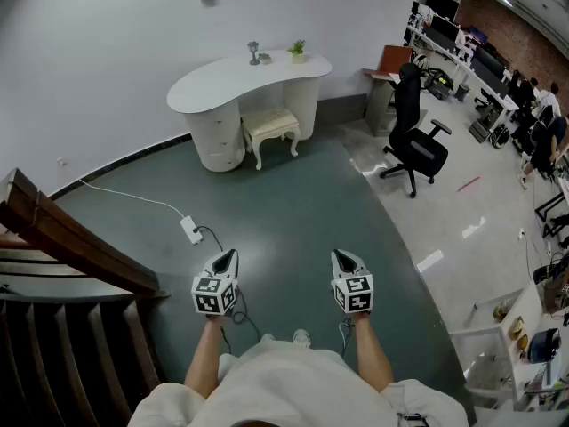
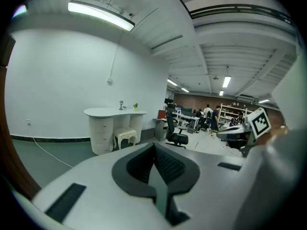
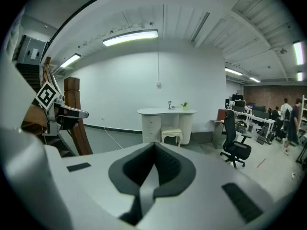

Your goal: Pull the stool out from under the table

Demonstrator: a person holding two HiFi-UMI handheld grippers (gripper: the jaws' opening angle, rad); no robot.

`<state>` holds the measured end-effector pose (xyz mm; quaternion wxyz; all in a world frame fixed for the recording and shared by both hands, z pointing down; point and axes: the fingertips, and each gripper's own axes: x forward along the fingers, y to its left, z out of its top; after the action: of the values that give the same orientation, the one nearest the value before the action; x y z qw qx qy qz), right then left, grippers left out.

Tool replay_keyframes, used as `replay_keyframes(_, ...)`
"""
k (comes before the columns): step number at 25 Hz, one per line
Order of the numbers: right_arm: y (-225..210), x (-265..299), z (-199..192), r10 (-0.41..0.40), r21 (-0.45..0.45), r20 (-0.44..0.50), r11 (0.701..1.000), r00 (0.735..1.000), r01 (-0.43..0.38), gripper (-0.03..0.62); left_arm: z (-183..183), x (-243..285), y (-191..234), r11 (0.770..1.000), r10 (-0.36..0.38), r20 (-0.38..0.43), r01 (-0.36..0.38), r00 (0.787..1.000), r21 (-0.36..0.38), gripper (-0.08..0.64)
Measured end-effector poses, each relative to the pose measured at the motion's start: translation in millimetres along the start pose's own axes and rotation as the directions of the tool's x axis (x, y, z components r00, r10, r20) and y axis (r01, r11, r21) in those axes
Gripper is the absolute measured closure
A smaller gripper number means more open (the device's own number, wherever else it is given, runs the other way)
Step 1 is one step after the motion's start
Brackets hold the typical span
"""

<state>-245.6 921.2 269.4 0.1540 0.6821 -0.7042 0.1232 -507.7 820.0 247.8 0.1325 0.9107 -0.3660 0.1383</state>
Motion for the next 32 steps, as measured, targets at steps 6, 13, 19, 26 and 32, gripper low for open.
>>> replay_keyframes(6,-4.8,2.5,0.9,0.0,0.003,-0.001,1.0,1.0,0.0,0.595,2.1,3.7,-2.9,1.0,0.0,-0.003,0.0,1.0,0.007,0.549)
replay_keyframes(13,-13.4,4.4,-0.4,0.006,0.034,0.034,0.999,0.999,-0.007,0.595,1.7,8.4,-11.7,1.0,-0.008,0.012,0.008,1.0,0.015,0.548)
replay_keyframes(19,-16.1,11.6,4.8,0.101,0.044,0.085,0.994,0.991,-0.105,0.163,-1.9,25.9,-32.0,0.998,-0.061,0.005,0.061,0.998,-0.015,0.272)
replay_keyframes(26,-44.4,12.8,-3.3,0.116,0.007,0.064,0.993,0.991,-0.116,0.183,0.5,52.3,-56.2,0.999,-0.049,0.005,0.049,0.999,-0.017,0.272)
replay_keyframes(32,-76.6,30.0,-12.9,0.112,0.01,0.039,0.994,0.993,-0.112,0.195,-5.2,80.6,-67.5,0.999,-0.038,-0.005,0.037,0.999,-0.03,0.272)
